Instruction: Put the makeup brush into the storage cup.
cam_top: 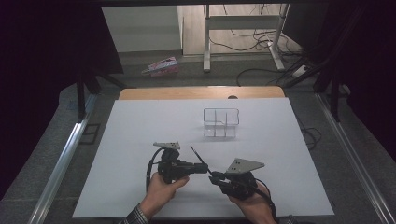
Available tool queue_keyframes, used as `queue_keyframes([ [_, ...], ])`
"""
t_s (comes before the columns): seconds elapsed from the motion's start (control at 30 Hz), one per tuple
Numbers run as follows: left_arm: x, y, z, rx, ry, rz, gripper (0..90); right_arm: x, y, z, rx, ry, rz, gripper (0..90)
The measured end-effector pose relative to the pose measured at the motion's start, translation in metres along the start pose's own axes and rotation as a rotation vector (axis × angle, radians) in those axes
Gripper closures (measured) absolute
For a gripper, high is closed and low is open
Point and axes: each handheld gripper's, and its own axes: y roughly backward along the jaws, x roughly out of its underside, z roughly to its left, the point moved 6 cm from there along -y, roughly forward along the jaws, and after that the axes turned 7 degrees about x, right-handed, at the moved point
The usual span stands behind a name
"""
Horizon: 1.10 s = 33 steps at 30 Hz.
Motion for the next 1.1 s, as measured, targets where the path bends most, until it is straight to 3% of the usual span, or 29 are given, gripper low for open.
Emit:
queue_keyframes([
  [0.53, 0.008, 0.005, 0.003, -0.078, -0.034, 0.063, 86.1, -0.007, 0.016, -0.008, -0.019, -0.013, 0.01, 50.0],
  [1.1, 0.01, 0.0, 0.003, -0.084, -0.05, 0.082, 86.1, -0.034, 0.034, -0.029, -0.043, -0.062, -0.034, 45.7],
])
